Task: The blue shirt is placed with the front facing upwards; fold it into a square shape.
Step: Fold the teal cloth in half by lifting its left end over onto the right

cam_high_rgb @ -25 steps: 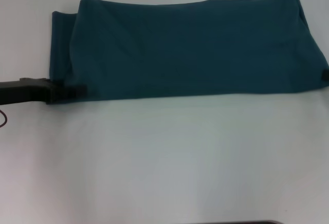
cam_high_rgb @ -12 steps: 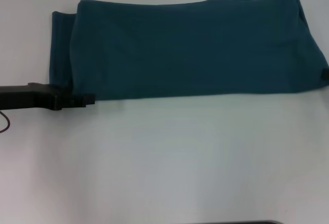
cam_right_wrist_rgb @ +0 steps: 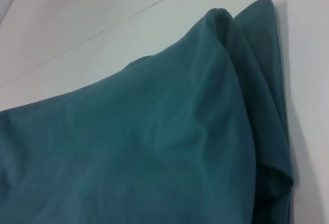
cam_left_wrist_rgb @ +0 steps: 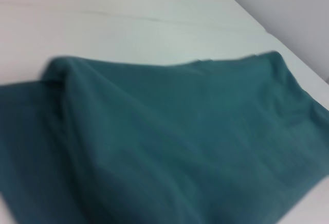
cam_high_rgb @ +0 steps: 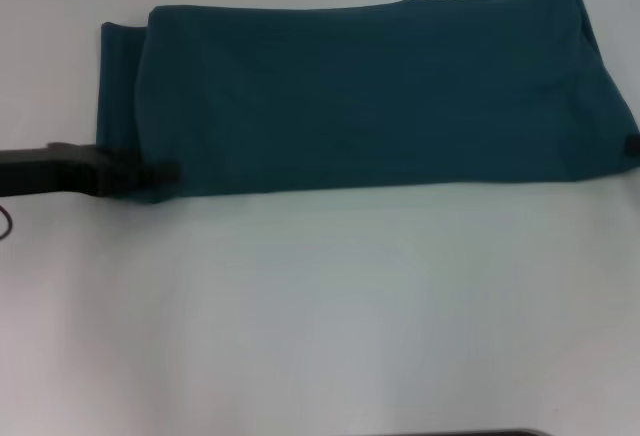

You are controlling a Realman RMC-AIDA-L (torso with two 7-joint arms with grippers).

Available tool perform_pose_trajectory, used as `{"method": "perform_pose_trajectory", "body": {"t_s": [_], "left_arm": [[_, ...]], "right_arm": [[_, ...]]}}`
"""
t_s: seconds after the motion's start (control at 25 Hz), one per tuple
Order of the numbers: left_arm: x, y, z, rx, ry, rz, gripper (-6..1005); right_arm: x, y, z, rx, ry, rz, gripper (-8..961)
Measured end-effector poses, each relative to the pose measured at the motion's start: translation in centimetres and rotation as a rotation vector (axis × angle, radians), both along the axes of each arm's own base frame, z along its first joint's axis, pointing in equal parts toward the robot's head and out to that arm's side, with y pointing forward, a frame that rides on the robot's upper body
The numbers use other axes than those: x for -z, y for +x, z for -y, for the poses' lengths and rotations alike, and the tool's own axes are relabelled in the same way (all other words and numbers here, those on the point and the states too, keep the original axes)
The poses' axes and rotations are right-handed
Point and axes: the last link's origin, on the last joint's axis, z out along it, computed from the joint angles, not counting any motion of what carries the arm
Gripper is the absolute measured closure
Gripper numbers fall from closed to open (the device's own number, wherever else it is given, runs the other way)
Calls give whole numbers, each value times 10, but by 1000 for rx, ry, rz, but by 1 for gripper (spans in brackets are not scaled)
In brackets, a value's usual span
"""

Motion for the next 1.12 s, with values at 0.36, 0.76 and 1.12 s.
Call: {"method": "perform_pose_trajectory", "body": {"t_s": [0.36,0.76,1.12], "left_arm": [[-10,-17,0,-56,73,-35,140],[-7,-24,3,-76,66,-60,140],[1,-21,5,-63,33,-56,140]], "right_arm": [[0,1,1,3,-2,0,950],[1,0,1,1,-2,-2,950],[1,0,1,0,-3,-2,950]]}}
